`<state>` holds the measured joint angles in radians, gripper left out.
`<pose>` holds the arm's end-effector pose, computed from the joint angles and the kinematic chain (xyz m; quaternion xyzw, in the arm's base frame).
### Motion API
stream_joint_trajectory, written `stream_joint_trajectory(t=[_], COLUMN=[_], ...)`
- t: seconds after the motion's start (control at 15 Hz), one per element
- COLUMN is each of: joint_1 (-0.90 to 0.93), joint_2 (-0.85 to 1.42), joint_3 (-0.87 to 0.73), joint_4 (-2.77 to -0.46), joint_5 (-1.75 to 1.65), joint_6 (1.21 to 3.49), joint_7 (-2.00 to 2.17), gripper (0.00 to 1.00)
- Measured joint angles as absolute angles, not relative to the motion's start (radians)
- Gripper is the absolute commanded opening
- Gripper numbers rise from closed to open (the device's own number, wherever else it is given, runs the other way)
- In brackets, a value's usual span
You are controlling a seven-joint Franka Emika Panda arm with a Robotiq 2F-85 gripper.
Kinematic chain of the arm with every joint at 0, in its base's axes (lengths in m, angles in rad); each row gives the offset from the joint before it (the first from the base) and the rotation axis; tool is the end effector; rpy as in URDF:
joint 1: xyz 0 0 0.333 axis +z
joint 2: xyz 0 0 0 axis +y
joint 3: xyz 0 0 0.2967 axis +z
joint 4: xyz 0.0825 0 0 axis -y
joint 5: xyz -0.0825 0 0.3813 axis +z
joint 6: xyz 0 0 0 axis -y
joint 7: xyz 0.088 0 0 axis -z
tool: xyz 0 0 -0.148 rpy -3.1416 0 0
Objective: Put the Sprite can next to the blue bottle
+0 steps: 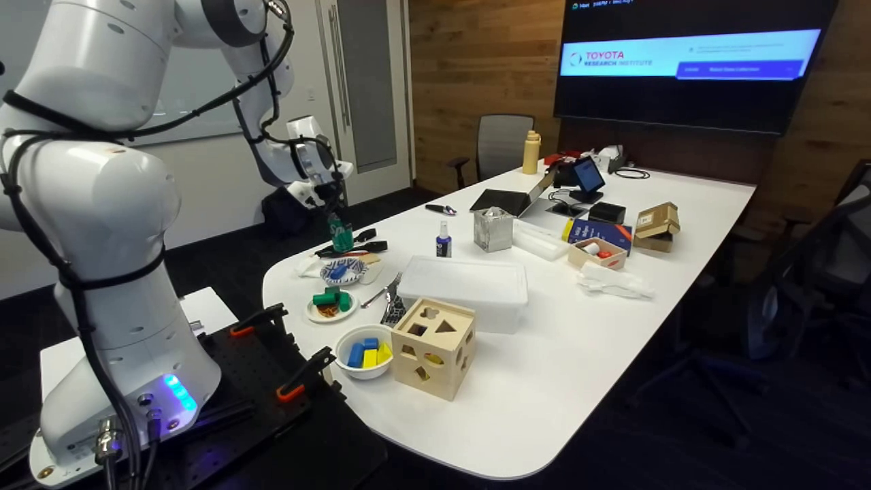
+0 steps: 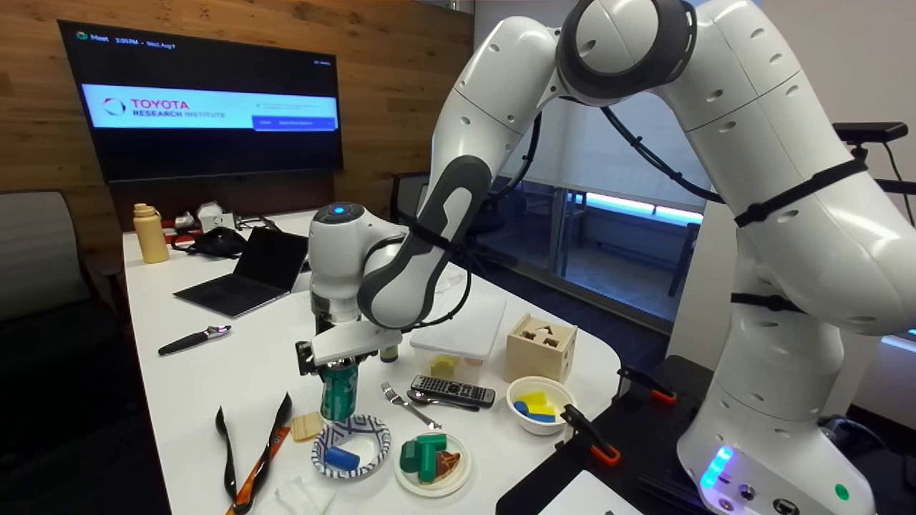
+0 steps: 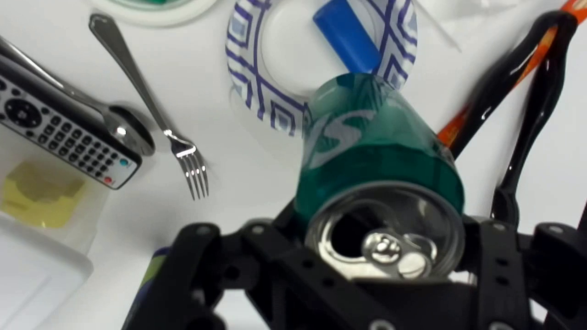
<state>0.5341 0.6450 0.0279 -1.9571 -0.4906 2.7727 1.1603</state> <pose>0.5173 0.3422 0.1035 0.9883 -0.0800 0.1298 0.0004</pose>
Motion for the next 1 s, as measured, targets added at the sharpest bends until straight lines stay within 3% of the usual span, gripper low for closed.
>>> stream_joint_trajectory(t=[0.4, 0.73, 0.8, 0.93, 1.0], joint_1=[0.690, 0.694, 0.689, 0.688, 0.690], joint_2=[0.746, 0.882, 0.903, 0.920, 0.921], joint_3=[-0.164, -0.179, -0.179, -0.182, -0.182], joint_4=[-1.798, -1.656, -1.632, -1.621, -1.621], joint_5=[-0.489, -0.409, -0.395, -0.393, -0.393], joint_6=[2.753, 2.716, 2.714, 2.715, 2.715], joint_7=[1.198, 1.200, 1.200, 1.200, 1.200], gripper=[0.34, 0.34, 0.59, 0.59, 0.34])
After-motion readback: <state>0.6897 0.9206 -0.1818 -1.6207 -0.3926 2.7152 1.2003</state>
